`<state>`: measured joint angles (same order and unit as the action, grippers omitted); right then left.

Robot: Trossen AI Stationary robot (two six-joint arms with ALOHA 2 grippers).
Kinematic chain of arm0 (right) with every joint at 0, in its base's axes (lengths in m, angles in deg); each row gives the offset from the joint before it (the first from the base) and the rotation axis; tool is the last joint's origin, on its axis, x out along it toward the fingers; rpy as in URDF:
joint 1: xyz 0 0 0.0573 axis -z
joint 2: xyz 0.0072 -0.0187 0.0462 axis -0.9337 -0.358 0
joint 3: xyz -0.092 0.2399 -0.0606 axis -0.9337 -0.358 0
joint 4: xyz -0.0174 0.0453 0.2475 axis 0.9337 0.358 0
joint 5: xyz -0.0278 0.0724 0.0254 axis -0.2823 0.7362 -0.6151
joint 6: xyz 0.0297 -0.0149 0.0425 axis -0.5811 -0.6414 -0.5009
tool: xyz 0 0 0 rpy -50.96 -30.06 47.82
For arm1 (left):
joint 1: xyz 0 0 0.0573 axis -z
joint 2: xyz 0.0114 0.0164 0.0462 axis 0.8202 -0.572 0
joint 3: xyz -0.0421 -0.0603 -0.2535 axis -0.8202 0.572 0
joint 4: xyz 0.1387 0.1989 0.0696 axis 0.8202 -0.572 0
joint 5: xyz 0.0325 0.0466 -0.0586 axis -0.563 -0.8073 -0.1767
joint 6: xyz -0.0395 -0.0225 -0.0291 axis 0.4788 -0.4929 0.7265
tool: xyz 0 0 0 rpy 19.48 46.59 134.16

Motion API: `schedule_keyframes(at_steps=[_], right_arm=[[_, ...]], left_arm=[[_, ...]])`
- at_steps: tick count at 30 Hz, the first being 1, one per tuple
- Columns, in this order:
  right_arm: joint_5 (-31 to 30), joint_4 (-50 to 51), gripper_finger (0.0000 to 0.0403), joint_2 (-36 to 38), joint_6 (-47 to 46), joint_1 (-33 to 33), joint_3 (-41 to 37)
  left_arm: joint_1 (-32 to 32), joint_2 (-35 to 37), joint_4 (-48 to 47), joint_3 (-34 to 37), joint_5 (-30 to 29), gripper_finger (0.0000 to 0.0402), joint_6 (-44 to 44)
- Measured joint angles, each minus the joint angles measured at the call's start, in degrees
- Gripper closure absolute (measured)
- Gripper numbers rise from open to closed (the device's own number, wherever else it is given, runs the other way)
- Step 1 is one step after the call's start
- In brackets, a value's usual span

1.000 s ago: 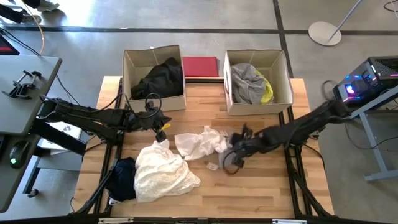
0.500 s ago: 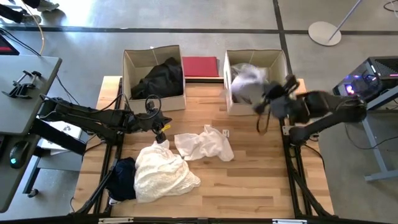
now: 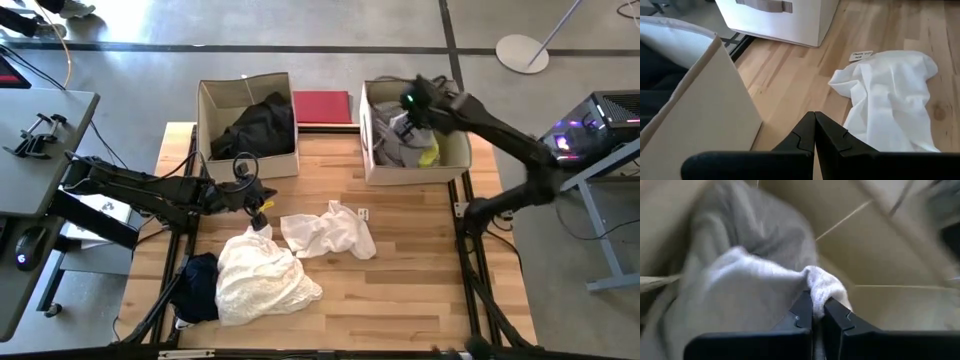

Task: Sort clothes
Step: Put the gray cloth into the right laundry organizer

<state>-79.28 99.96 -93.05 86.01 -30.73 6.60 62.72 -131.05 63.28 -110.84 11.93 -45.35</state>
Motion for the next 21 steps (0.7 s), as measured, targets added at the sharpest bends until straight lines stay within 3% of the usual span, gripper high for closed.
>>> schedule_keyframes(at_steps=[4, 7, 14, 21], right_arm=[[12.77, -4.48, 0.039, -10.71, 3.17, 6.66, 0.0], [18.54, -5.86, 0.0385, -19.22, 4.35, 8.89, 0.1], [18.11, -6.79, 0.0372, -33.41, 6.12, 9.32, 0.79], [18.1, -3.37, 0.0282, -30.01, 6.02, 9.37, 1.76]], left_arm=[[0.02, 0.0, 0.75, 0.0, -0.31, 0.0401, 0.11], [0.31, 0.0, 1.02, 0.0, -0.33, 0.0401, 0.15], [1.98, 0.0, 1.17, 0.0, -0.85, 0.0401, 0.15], [2.88, 0.0, 1.16, -0.02, -1.99, 0.0401, 0.13]])
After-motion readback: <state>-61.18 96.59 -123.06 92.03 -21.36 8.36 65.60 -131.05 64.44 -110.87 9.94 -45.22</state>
